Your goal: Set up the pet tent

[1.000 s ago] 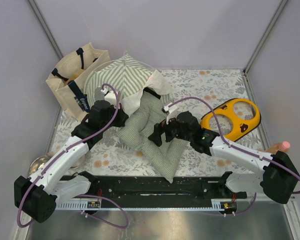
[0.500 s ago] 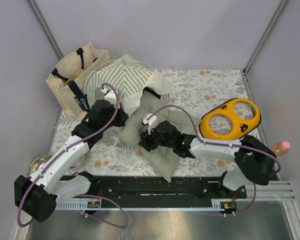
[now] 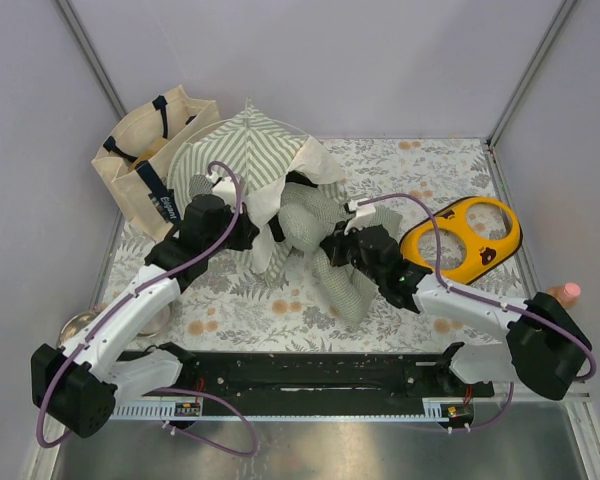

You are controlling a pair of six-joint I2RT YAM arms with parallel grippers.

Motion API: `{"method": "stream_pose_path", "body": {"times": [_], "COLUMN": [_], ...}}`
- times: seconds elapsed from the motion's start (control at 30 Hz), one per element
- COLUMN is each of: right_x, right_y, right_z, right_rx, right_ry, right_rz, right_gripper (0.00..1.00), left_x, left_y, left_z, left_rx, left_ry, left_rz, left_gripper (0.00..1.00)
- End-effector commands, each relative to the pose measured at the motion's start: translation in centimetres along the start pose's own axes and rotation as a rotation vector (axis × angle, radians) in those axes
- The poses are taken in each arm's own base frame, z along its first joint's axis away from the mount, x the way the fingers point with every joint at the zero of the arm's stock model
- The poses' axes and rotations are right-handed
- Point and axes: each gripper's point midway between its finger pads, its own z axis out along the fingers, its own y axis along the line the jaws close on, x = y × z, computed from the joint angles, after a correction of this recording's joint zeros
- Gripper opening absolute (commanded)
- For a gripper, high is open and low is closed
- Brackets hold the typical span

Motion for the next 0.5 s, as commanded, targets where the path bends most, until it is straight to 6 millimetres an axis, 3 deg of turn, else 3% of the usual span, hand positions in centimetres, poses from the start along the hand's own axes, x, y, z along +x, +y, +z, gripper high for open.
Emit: {"method": "stream_pose_path", "body": {"times": [0.0,0.13,0.27,0.37,0.47], "right_x": [-4.3,-5.5,-5.7,-4.6,-2.2], "right_y": [-1.7,1.6,3.1,2.1,-0.4], "right_z": [1.2,4.3,8.3,10.7,11.9], "right_rx": [0.085,-0.038,-0.057,0.023,0.149], "right_ry": [-0.103,-0.076,-0.019,0.038,0.084], "right_rz": [0.119,0.181,0.254,0.270,0.265], "right_gripper": [0.00,0.00,0.00,0.00,0.00], "left_x": [0.6,0.4,0.7,0.6,0.2], "left_y": [-1.0,-1.9,-2.9,-3.0,-2.9], "left_z": [-0.5,-0.7,-0.9,-1.1,-1.1], "left_rx": [0.051,0.109,0.166,0.175,0.166], "left_ry": [0.064,0.071,0.089,0.087,0.071], "left_rz": [0.023,0.047,0.058,0.058,0.061], "left_gripper": [0.00,0.00,0.00,0.00,0.00]}}
